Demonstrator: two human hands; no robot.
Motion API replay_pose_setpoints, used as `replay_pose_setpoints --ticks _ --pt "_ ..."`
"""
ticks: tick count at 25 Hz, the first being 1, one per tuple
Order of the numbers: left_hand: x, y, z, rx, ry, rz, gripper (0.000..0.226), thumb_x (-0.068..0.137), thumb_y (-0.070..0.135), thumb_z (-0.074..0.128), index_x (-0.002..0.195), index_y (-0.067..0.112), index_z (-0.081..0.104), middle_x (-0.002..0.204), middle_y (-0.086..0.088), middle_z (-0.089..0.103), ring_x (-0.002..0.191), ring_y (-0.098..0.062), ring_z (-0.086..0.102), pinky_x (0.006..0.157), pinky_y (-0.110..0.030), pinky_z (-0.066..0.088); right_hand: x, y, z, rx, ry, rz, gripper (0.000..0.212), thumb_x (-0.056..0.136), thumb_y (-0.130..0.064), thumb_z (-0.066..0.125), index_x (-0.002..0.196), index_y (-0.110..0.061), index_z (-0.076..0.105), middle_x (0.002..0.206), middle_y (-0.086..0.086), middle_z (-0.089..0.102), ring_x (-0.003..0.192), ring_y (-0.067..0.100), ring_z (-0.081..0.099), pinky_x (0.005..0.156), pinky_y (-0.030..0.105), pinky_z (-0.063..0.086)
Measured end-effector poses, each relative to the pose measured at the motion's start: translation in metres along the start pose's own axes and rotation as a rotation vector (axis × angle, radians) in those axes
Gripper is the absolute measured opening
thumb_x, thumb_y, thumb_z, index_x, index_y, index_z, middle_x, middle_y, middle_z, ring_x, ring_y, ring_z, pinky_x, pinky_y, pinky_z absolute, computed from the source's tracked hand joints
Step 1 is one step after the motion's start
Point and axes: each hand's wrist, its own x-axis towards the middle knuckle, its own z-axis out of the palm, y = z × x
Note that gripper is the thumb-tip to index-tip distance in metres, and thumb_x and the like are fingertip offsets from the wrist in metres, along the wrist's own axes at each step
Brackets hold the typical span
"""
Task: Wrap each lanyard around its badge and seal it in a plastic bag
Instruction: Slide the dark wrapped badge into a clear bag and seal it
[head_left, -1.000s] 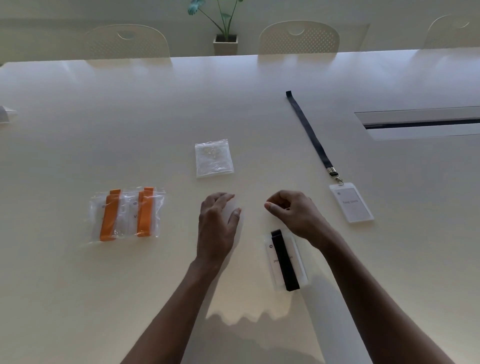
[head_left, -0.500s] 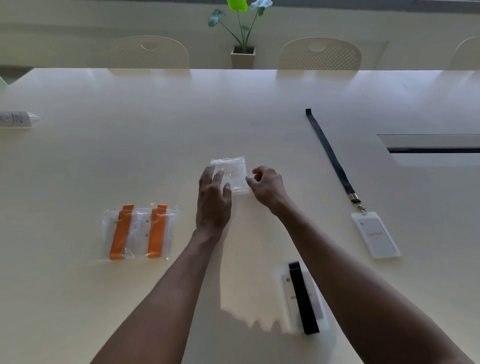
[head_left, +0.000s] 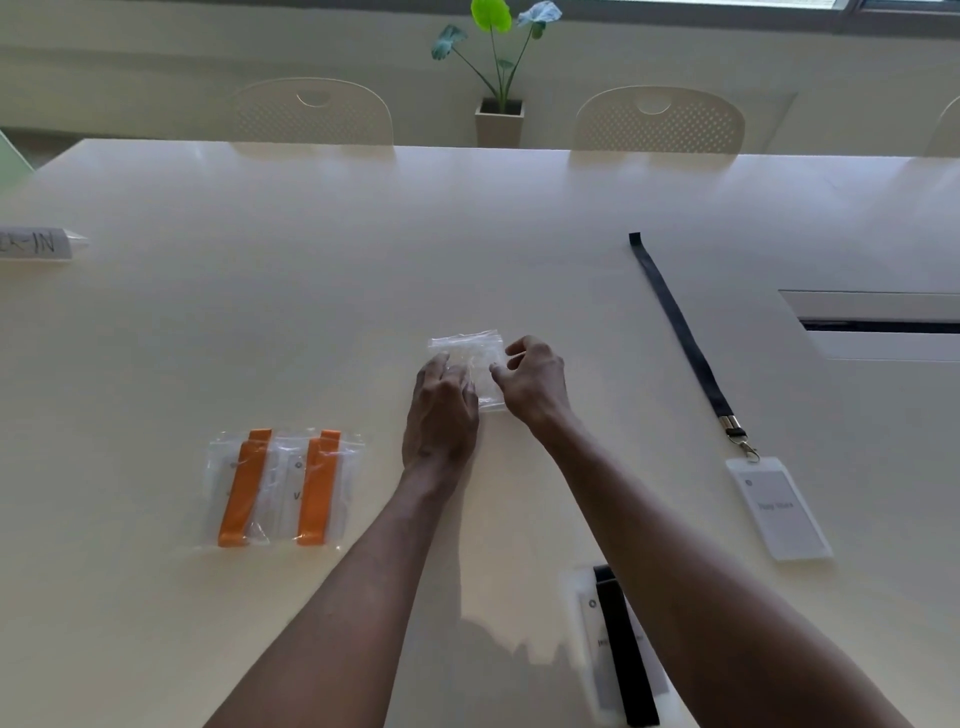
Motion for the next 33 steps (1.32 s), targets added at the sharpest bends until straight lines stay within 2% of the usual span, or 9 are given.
replay_pose_setpoints --ticks 4,8,12,16,20,23,26,30,33 --pt "0.0 0.0 0.0 -0.01 0.015 -0.002 0.031 0.105 0.015 0.052 0.13 0.002 0.066 0.152 -0.018 0.054 0.143 -0.03 0.047 0.114 -0.038 0.045 0.002 -0.005 0.0 0.108 -0.008 0.09 0.04 0.09 -0.021 0.078 0.123 -0.004 0.065 0.101 0.01 0.074 0.097 0.026 0.073 0.084 0.034 0.059" --pt "0.0 0.001 -0.001 -0.033 0.009 -0.015 0.032 0.104 0.014 0.053 0.131 0.001 0.064 0.151 -0.018 0.054 0.143 -0.031 0.047 0.113 -0.039 0.046 0.007 -0.011 0.002 0.077 0.016 0.201 0.035 0.083 -0.016 0.081 0.103 0.01 0.07 0.104 0.027 0.075 0.097 0.041 0.073 0.083 0.047 0.063" --pt "0.0 0.003 0.0 -0.045 0.018 -0.019 0.035 0.105 0.015 0.053 0.136 0.0 0.062 0.152 -0.018 0.054 0.144 -0.03 0.046 0.114 -0.038 0.043 0.01 -0.016 0.0 0.138 -0.068 0.263 0.015 0.082 -0.017 0.084 0.077 -0.016 0.069 0.087 0.007 0.074 0.083 0.024 0.071 0.076 0.033 0.057" --pt "0.0 0.002 -0.002 -0.13 0.095 -0.034 0.037 0.106 0.014 0.049 0.14 0.001 0.058 0.15 -0.016 0.056 0.144 -0.027 0.046 0.117 -0.036 0.042 0.007 -0.011 -0.005 0.258 -0.092 0.278 0.01 0.086 -0.012 0.08 0.082 -0.01 0.071 0.077 0.001 0.067 0.07 0.016 0.06 0.059 0.024 0.047" --pt "-0.004 0.002 -0.006 -0.137 0.223 0.038 0.029 0.104 0.015 0.049 0.13 0.008 0.058 0.133 -0.012 0.062 0.126 -0.025 0.054 0.109 -0.038 0.047 -0.007 -0.008 -0.02 0.366 -0.022 0.257 0.009 0.086 -0.007 0.079 0.086 -0.006 0.07 0.083 0.008 0.071 0.072 0.019 0.062 0.064 0.029 0.05" --pt "-0.008 0.004 -0.009 -0.092 0.267 0.081 0.026 0.104 0.017 0.05 0.128 0.01 0.058 0.126 -0.011 0.063 0.116 -0.025 0.056 0.1 -0.035 0.045 -0.033 -0.016 -0.035 0.343 0.046 0.119 0.01 0.087 -0.009 0.079 0.083 -0.009 0.07 0.079 0.002 0.072 0.071 0.015 0.066 0.065 0.028 0.055" --pt "-0.023 0.014 -0.016 -0.192 0.272 0.114 0.025 0.107 0.017 0.05 0.128 0.008 0.058 0.118 -0.013 0.065 0.106 -0.025 0.061 0.093 -0.036 0.053 -0.073 -0.019 -0.053 0.127 0.119 -0.147 0.01 0.088 -0.013 0.078 0.085 -0.015 0.069 0.082 -0.004 0.073 0.073 0.011 0.069 0.07 0.029 0.058" --pt "-0.061 0.037 -0.036 -0.827 0.19 -0.216 0.024 0.111 0.031 0.047 0.115 0.012 0.06 0.096 -0.015 0.074 0.074 -0.02 0.072 0.063 -0.029 0.058 -0.127 -0.012 -0.076 -0.211 0.263 -0.512 0.012 0.089 -0.011 0.076 0.089 -0.017 0.066 0.088 -0.004 0.07 0.081 0.017 0.065 0.072 0.035 0.056" --pt "-0.086 0.055 -0.067 -1.325 -0.097 -0.401 0.032 0.109 0.036 0.052 0.114 0.008 0.065 0.096 -0.015 0.079 0.077 -0.021 0.076 0.062 -0.03 0.061 -0.157 -0.002 -0.088 -0.358 0.304 -0.714 0.014 0.087 -0.006 0.078 0.09 -0.014 0.068 0.092 0.0 0.07 0.086 0.02 0.064 0.077 0.035 0.054"
